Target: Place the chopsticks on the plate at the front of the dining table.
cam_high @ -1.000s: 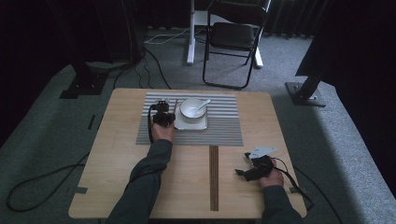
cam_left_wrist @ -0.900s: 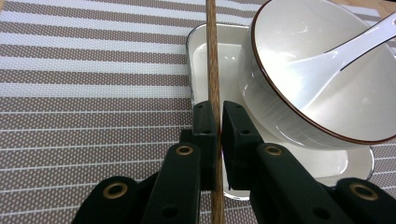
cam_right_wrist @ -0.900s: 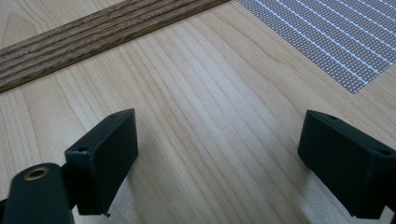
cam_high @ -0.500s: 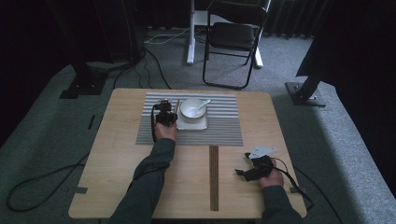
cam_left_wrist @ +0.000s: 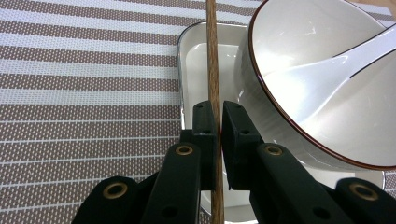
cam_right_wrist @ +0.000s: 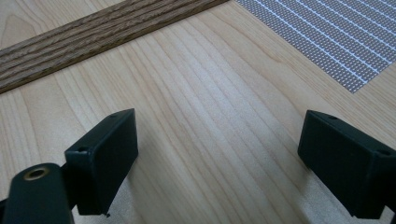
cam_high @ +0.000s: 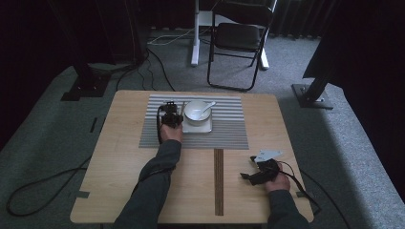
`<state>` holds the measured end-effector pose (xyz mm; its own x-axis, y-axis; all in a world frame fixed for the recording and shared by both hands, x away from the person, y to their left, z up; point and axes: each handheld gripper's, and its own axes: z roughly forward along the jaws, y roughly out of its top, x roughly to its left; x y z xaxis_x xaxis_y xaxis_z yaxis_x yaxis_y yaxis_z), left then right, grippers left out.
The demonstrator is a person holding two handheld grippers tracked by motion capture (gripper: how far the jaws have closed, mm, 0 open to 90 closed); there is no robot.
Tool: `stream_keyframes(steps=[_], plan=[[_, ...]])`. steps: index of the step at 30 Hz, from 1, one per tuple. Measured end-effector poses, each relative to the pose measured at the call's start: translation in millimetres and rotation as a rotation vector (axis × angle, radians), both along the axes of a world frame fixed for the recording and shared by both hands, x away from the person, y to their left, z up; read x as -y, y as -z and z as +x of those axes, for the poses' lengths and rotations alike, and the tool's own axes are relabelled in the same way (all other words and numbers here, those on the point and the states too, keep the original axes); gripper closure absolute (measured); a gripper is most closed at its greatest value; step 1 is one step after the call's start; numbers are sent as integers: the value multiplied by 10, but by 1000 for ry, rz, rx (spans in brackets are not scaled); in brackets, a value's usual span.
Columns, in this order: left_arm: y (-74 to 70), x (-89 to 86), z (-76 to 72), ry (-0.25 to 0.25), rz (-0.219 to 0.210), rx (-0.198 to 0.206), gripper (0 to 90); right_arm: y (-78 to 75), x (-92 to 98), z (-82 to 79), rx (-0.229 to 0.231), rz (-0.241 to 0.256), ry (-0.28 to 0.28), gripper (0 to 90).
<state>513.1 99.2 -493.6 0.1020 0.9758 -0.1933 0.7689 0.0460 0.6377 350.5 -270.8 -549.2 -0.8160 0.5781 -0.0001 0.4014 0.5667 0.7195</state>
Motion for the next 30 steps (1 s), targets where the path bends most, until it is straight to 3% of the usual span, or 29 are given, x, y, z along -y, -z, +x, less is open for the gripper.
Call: stream_keyframes(steps=[17,30], plan=[[95,2,74,-17,6,-25,842,0,0,0,0,0,0,116],[137,20,108,-27,-20,-40,842,0,0,0,0,0,0,116]])
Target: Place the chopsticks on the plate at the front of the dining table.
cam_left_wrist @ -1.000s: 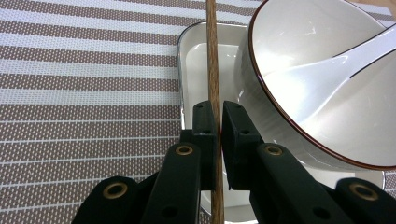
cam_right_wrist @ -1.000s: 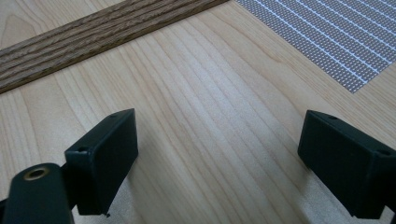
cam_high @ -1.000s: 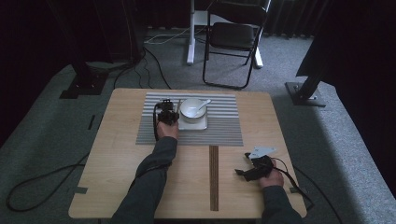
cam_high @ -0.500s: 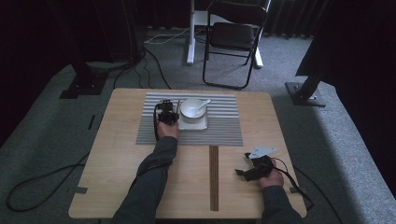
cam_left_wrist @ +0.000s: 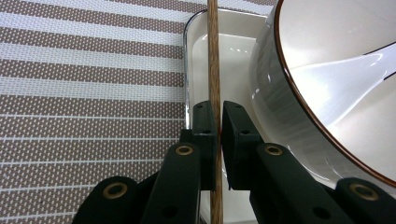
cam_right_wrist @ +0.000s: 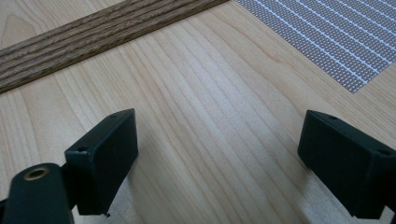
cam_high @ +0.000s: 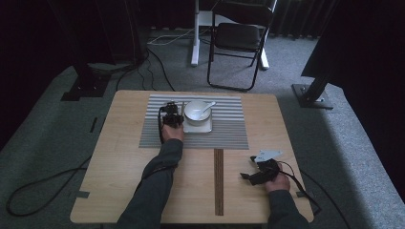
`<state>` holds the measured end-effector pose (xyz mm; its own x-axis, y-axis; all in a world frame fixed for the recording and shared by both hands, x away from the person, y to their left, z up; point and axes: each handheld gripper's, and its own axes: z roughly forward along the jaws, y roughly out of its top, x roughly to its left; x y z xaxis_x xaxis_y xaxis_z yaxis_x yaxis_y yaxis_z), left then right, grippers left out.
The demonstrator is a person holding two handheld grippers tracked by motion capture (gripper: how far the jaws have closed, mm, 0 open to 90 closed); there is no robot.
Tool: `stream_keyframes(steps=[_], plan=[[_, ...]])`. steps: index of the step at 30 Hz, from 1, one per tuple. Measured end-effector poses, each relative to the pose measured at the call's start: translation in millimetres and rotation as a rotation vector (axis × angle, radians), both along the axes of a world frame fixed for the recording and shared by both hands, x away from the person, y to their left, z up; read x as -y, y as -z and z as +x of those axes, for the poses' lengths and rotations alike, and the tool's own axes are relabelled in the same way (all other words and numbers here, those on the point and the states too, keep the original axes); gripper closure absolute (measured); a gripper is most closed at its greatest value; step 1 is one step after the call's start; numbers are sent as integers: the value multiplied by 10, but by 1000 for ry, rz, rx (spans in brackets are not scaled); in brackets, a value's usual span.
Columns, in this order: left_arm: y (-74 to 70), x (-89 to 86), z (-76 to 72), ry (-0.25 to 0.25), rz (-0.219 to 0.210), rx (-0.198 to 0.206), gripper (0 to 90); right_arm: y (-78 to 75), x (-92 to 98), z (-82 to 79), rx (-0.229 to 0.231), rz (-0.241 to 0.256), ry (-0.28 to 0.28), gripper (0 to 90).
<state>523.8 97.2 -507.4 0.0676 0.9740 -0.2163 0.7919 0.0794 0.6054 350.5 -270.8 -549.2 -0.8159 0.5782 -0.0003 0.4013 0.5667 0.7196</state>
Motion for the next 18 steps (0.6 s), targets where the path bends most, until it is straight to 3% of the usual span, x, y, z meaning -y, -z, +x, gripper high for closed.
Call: stream_keyframes(steps=[18], plan=[[12,60,-10,-3,-36,-2,840,0,0,0,0,0,0,116]])
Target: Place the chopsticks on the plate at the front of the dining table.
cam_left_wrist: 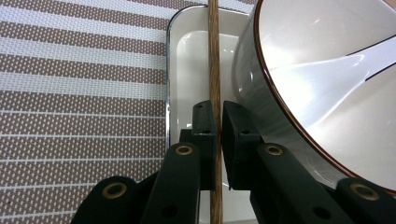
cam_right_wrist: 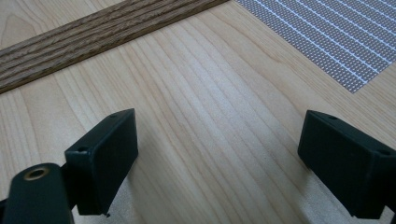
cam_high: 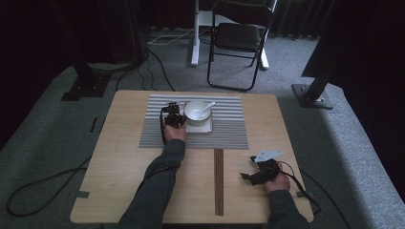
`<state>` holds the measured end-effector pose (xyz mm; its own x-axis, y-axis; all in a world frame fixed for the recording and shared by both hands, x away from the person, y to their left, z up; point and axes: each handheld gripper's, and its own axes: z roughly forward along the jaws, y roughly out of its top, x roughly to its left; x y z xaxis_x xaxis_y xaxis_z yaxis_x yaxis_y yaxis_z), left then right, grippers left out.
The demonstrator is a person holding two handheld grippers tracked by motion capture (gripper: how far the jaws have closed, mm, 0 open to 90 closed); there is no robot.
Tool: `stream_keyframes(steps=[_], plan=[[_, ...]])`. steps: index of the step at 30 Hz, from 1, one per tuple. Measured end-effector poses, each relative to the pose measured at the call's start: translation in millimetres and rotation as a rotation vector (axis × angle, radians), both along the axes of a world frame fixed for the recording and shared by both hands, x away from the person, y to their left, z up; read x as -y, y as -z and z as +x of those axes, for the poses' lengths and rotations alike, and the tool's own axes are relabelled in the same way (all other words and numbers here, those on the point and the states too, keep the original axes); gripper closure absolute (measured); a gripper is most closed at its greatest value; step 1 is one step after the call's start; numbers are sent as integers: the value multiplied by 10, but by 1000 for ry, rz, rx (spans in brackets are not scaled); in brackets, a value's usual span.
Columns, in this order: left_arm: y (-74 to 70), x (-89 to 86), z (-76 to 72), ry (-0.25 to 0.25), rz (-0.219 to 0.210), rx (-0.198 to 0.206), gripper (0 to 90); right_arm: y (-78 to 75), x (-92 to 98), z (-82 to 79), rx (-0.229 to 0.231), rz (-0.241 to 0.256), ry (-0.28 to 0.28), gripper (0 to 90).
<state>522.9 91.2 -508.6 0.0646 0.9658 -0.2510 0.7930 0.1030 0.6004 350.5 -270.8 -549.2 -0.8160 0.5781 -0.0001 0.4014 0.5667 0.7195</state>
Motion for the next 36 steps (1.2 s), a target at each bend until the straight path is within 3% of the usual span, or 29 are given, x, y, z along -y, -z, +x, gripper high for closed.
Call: stream_keyframes(steps=[16,19,24,30,36], plan=[[12,0,-33,-42,-49,-9,836,0,0,0,0,0,0,116],[21,-21,-33,-60,-91,-16,836,0,0,0,0,0,0,116],[24,-37,-29,-67,-107,-13,833,0,0,0,0,0,0,116],[23,-112,-43,-57,-126,4,718,0,0,0,0,0,0,116],[-4,-161,-75,-42,-147,15,678,0,0,0,0,0,0,116]])
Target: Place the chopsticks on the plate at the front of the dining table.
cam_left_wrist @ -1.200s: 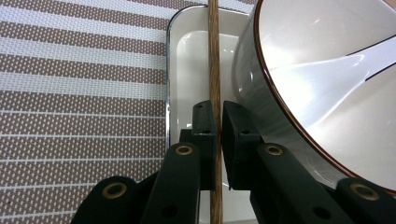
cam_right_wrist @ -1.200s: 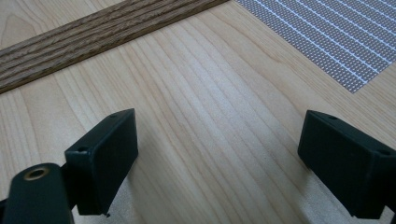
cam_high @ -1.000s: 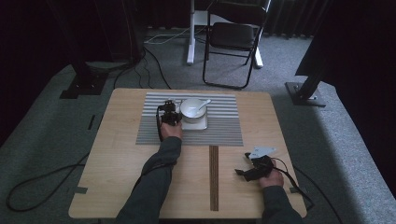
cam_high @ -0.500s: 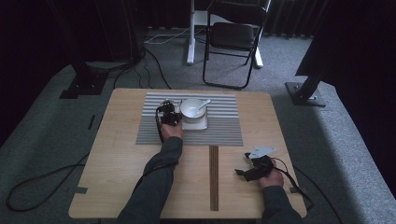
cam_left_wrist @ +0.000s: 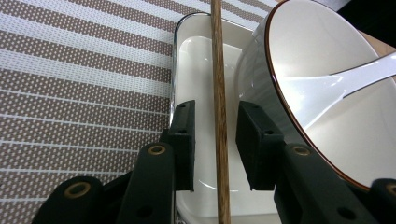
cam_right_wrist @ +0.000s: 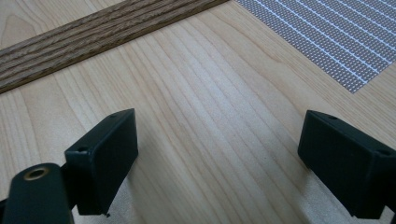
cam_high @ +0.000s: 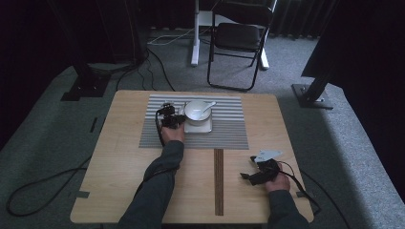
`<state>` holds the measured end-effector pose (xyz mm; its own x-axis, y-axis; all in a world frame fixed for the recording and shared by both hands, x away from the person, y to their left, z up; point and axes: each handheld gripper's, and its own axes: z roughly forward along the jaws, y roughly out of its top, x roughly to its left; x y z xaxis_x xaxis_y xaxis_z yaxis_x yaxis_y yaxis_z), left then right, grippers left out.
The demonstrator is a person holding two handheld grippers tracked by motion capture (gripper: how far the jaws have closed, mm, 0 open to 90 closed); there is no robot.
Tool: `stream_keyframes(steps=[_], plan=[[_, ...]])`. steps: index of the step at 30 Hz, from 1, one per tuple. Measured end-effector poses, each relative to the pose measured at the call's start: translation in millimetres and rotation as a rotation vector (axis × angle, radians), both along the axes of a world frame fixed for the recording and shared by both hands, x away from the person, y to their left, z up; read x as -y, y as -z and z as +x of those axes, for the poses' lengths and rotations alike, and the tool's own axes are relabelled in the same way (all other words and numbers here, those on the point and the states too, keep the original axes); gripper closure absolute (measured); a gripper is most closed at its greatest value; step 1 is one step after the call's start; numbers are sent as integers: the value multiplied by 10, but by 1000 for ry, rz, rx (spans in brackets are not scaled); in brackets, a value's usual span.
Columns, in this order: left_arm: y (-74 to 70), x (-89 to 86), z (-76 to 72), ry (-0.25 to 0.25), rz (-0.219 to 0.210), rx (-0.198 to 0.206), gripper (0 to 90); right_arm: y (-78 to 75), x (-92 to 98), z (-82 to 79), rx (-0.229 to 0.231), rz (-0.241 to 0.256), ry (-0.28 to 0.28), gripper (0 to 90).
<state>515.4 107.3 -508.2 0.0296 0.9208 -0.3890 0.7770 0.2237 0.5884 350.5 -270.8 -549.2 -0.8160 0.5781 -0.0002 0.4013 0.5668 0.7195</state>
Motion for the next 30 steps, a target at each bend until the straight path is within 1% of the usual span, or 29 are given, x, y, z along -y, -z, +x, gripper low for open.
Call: stream_keyframes(steps=[3,4,6,11,14,19,20,22,24,28,30], plan=[[-14,-48,-31,0,-17,9,674,0,0,0,0,0,0,116],[-14,-48,-31,0,-17,9,672,0,0,0,0,0,0,116],[-15,-102,-52,-2,-27,12,665,0,-2,-1,0,0,2,116],[-43,-169,-88,0,-25,27,649,0,-2,-1,0,0,3,116],[-102,-222,-137,9,-27,48,638,0,-2,-2,0,0,3,116],[-159,-246,-203,23,-25,75,618,0,-2,-1,0,0,3,116],[-159,-246,-203,23,-25,75,611,0,-2,-2,0,0,3,116],[-188,-242,-255,39,-21,94,595,0,-2,-2,0,0,3,116],[-199,-238,-290,48,-21,102,588,0,-2,-2,0,0,3,116],[-201,-228,-339,72,-14,104,570,0,-2,-1,0,0,3,115],[-201,-228,-339,72,-14,104,569,0,-2,-1,0,0,3,115]])
